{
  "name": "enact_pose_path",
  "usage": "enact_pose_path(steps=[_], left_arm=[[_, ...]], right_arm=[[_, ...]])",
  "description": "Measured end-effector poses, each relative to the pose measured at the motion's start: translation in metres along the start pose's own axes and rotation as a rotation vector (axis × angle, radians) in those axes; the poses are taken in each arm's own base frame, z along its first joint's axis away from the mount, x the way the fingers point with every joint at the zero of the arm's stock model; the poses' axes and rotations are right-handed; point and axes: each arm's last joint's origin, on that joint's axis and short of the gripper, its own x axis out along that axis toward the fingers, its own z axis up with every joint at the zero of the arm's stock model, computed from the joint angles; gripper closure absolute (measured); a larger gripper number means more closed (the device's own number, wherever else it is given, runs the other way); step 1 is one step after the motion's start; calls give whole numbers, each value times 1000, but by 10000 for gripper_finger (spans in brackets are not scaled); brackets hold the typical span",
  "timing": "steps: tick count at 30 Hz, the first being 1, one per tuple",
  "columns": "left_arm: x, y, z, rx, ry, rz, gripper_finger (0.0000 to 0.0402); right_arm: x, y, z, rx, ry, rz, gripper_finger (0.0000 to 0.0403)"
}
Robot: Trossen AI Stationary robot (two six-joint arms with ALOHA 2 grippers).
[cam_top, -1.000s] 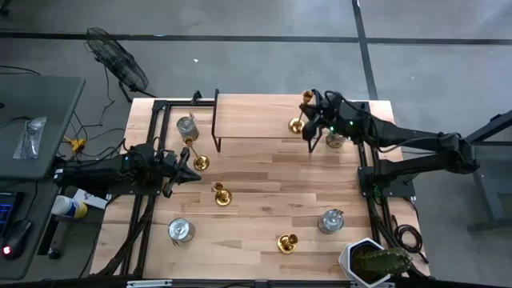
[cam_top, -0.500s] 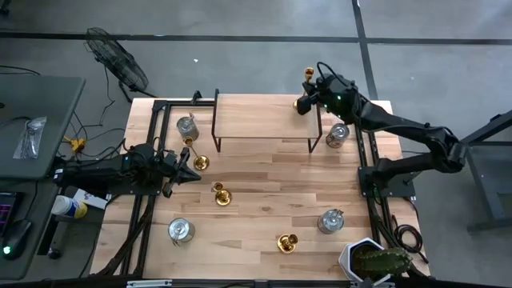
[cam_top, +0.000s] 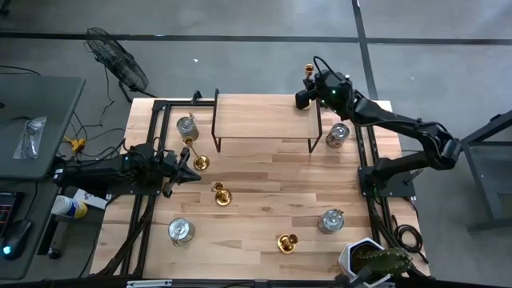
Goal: Pick & Place candle stick holders
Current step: Put the gold candle holder on the shelf
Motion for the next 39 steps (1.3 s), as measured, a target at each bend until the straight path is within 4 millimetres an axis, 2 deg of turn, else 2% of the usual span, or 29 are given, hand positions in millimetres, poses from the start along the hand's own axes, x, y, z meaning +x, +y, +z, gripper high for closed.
enact_pose_path(steps=[20,39], left_arm=[[0,0,0,0,0,0,402],[0,0,0,0,0,0,402]], right_arm=[[5,-13,-1,6,27,-35,391],[12,-11,-5,22,39,-19,380]])
